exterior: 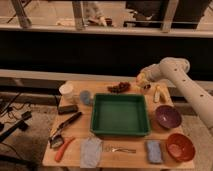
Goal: Place apple in metal cup
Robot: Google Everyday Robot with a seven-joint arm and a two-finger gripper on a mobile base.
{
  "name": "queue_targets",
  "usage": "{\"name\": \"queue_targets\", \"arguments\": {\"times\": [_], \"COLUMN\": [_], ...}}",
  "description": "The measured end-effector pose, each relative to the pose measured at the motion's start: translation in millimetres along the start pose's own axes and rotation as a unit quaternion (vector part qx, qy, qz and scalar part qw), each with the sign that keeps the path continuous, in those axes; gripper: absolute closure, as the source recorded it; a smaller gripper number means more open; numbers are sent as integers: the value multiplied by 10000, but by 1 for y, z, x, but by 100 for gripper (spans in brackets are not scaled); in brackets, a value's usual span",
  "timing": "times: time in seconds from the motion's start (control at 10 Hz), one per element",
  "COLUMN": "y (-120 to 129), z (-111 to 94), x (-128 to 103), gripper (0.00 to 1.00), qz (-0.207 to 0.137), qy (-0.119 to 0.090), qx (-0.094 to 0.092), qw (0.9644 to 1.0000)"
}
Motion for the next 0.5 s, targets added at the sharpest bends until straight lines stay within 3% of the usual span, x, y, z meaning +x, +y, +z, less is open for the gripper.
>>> {"name": "queue_targets", "arguments": {"times": [0.5], "y": [-8], "z": [15], "x": [13], "gripper": [68], "qz": [187], "qy": [58], "qx": [-23], "qw": [9998]}}
